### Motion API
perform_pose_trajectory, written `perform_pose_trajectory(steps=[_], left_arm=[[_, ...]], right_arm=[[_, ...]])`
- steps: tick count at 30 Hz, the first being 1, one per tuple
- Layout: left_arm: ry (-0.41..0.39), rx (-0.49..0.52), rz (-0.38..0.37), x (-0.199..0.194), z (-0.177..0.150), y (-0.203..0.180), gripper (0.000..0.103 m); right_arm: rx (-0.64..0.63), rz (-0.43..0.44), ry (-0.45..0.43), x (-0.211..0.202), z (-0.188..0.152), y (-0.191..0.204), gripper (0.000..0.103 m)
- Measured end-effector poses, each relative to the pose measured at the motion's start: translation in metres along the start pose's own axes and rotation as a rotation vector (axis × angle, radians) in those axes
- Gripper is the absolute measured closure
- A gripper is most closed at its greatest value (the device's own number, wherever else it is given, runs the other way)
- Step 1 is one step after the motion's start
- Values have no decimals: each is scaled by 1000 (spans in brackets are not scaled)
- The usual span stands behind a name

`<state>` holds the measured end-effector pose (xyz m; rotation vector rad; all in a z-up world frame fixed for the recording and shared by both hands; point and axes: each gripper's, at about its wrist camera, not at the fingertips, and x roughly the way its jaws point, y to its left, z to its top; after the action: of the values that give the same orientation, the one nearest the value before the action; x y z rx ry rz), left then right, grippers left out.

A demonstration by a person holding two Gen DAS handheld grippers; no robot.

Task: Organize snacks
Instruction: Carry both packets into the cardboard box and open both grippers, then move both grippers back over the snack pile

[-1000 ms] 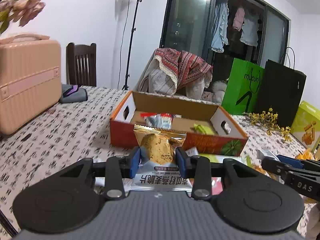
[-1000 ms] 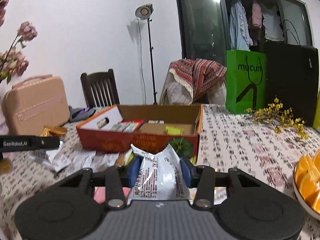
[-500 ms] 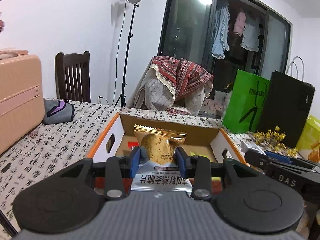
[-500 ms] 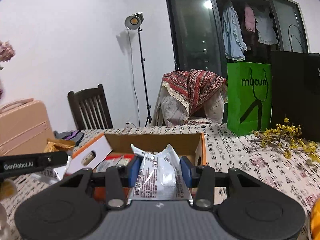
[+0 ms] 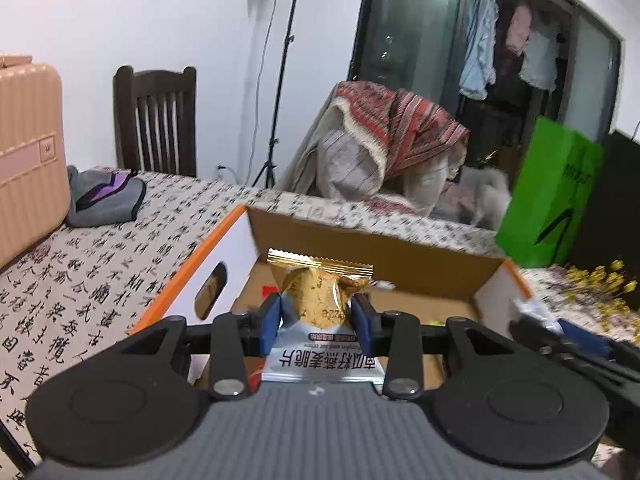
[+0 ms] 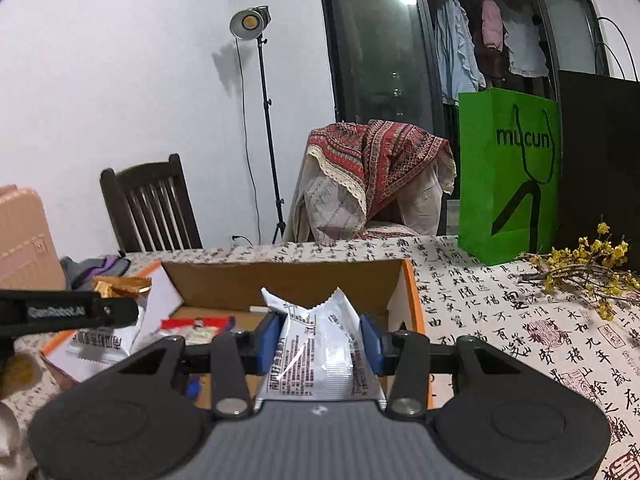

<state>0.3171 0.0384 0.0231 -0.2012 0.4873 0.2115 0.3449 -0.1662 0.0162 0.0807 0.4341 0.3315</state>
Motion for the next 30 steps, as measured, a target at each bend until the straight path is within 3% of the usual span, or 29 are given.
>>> perform_pose_trajectory(steps=[2, 3, 5, 6, 7, 8, 9, 10, 23, 30], left_arm=[[7, -2, -5, 6, -3, 3, 64], [8, -9, -11, 8, -5, 4, 57], [-5, -14, -20, 5, -7, 5, 30], [-22, -17, -11, 1, -8, 5, 9], [-51, -21, 3, -4, -8, 5, 0], [-83, -23, 10, -9, -9, 6, 0], [-108, -22, 13, -14, -9, 6, 0], [-116, -23, 10, -16, -9, 6, 0], [-94, -73, 8, -23, -9, 15, 0], [-48, -99, -14, -44, -1, 17, 0]], right_arm=[[-1, -5, 6, 2, -4, -1, 59], [-2, -6, 11, 3, -5, -1, 58], [7, 3, 26, 4, -7, -2, 54], [13, 3, 28, 4, -8, -3, 43], [26, 6, 28, 3, -8, -6, 35], [56, 4, 21, 0, -7, -11, 16], [56, 4, 21, 0, -7, -11, 5], [80, 11, 9, -3, -5, -15, 1], [76, -20, -16, -25, 1, -16, 0], [102, -34, -37, -61, 7, -20, 0]])
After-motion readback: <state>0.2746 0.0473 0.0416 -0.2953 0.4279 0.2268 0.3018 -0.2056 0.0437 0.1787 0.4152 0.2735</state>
